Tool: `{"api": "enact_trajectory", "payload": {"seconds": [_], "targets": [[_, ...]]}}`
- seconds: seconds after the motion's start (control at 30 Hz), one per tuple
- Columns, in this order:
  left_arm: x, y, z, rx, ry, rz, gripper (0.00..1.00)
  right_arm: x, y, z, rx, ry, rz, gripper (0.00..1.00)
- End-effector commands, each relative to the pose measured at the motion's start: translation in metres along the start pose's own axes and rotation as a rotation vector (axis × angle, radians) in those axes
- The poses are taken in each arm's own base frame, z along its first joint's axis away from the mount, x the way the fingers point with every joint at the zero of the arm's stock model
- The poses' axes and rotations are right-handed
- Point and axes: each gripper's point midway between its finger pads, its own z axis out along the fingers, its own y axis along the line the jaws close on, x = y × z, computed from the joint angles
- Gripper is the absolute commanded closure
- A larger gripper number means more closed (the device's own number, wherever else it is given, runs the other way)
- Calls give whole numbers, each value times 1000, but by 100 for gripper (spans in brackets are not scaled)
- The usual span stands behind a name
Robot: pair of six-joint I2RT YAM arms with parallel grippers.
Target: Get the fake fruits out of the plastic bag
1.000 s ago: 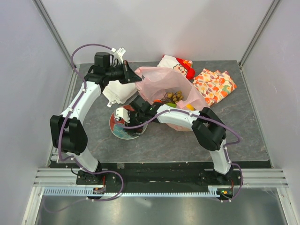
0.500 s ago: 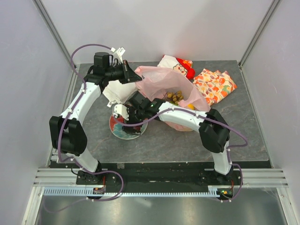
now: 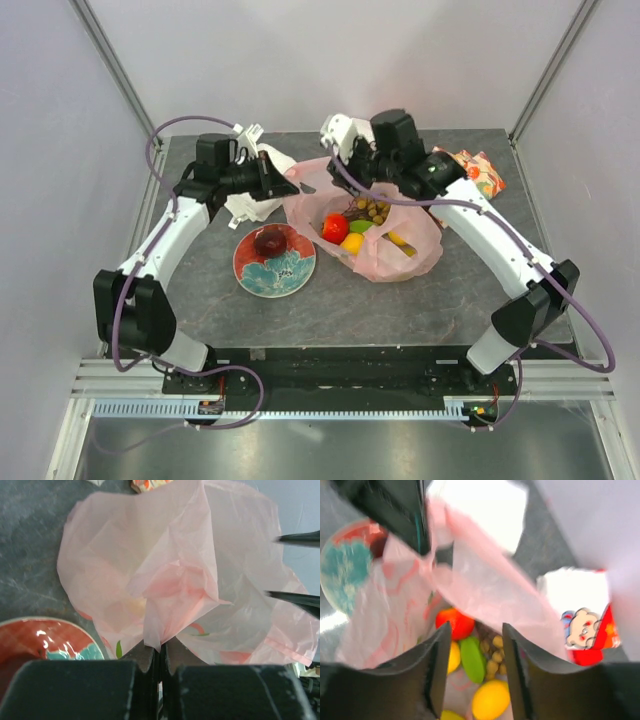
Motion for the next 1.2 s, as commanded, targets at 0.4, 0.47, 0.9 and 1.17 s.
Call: {"api": "enact_trajectory", "payload": {"seconds": [0.4, 0.47, 0.9, 1.17], "targets": [[78, -14, -10, 16, 130, 124, 98, 237, 73, -62, -1, 592, -83, 49], [83, -12, -13, 3, 128, 121, 98, 244, 70, -77, 40, 590, -98, 44], [68, -17, 11, 13, 144, 177, 98, 196, 19, -3, 118, 450, -32, 31], [64, -24, 18, 29, 147, 209, 98, 194, -31, 63, 258, 441, 136, 22]]}}
